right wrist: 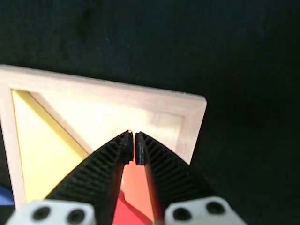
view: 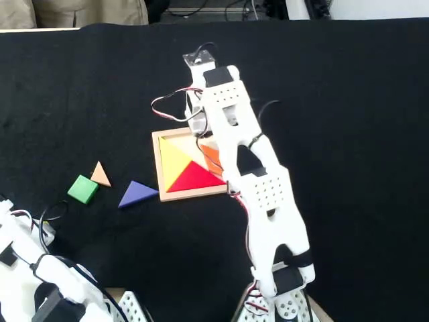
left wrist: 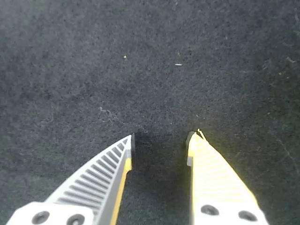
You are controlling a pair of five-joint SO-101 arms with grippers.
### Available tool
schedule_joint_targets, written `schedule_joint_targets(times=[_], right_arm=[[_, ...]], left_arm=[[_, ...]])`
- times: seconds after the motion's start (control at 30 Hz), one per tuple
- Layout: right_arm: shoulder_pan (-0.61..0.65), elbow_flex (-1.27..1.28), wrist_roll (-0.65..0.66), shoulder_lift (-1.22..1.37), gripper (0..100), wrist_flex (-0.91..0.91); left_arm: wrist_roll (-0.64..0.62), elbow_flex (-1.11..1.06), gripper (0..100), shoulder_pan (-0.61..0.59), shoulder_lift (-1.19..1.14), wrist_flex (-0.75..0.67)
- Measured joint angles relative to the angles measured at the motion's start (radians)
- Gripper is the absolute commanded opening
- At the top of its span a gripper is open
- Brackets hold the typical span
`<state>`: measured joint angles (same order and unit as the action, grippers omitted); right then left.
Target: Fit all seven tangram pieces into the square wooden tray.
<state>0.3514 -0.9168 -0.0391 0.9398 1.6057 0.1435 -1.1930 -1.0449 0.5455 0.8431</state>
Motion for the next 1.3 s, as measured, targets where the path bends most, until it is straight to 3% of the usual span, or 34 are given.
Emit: schedule_joint_targets(times=[0.27, 0.8, 1.13, 1.3], right_arm=[[0.029, 0.000, 0.068, 0.014, 1.1, -0.012], [0.028, -0.029, 0.071, 0.087, 1.1, 0.023], [0.029, -0.308, 0.072, 0.100, 1.1, 0.124], [0.029, -0.333, 0.072, 0.034, 1.1, 0.126]], left_arm=[[0.000, 0.000, 20, 0.000, 0.000, 0.000], [0.000, 0.000, 20, 0.000, 0.000, 0.000], [0.000, 0.000, 20, 0.000, 0.000, 0.000], [0.000, 0.000, 20, 0.000, 0.000, 0.000]])
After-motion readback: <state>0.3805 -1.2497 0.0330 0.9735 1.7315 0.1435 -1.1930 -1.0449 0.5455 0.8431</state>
